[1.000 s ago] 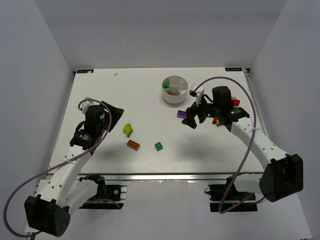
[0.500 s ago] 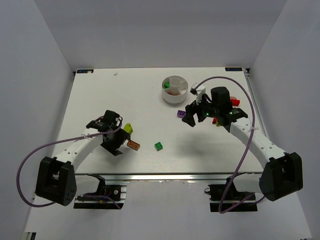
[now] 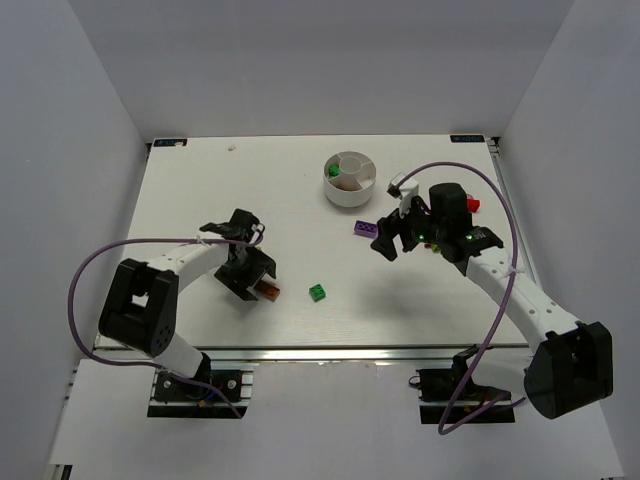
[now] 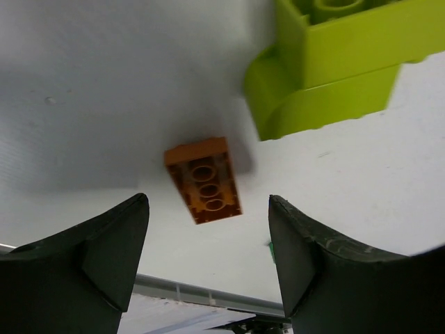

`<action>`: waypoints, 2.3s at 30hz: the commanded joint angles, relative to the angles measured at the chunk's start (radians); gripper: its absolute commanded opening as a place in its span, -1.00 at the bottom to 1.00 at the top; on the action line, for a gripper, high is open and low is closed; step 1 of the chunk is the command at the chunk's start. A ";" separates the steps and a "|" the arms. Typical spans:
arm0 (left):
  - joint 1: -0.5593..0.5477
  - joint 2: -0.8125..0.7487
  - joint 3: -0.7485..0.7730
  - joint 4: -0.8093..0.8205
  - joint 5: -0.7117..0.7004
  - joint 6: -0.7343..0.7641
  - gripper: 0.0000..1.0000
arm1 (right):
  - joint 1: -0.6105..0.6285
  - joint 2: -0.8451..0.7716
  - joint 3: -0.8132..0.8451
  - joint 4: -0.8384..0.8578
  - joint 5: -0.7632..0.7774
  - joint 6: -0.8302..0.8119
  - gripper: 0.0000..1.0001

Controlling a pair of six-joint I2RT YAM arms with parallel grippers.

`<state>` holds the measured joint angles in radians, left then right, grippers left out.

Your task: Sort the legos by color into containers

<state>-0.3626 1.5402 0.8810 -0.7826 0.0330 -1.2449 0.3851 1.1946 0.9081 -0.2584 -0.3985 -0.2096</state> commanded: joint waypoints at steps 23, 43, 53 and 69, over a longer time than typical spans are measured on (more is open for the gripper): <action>0.001 0.108 0.107 -0.084 0.002 0.041 -0.58 | -0.014 -0.078 -0.043 0.044 0.015 -0.022 0.79; -0.079 -0.143 0.157 1.093 0.395 0.531 -1.00 | -0.158 -0.010 0.143 -0.014 -0.235 0.015 -0.82; -0.085 0.268 0.496 1.204 0.461 0.795 -1.00 | -0.193 -0.064 0.118 -0.035 -0.264 -0.007 -0.64; -0.128 0.508 0.613 1.312 0.352 0.872 -0.97 | -0.232 -0.053 0.107 -0.044 -0.276 -0.030 -0.41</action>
<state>-0.4828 2.0487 1.4464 0.4839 0.4053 -0.4072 0.1585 1.1336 1.0092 -0.2985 -0.6476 -0.2218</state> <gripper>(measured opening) 0.455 0.289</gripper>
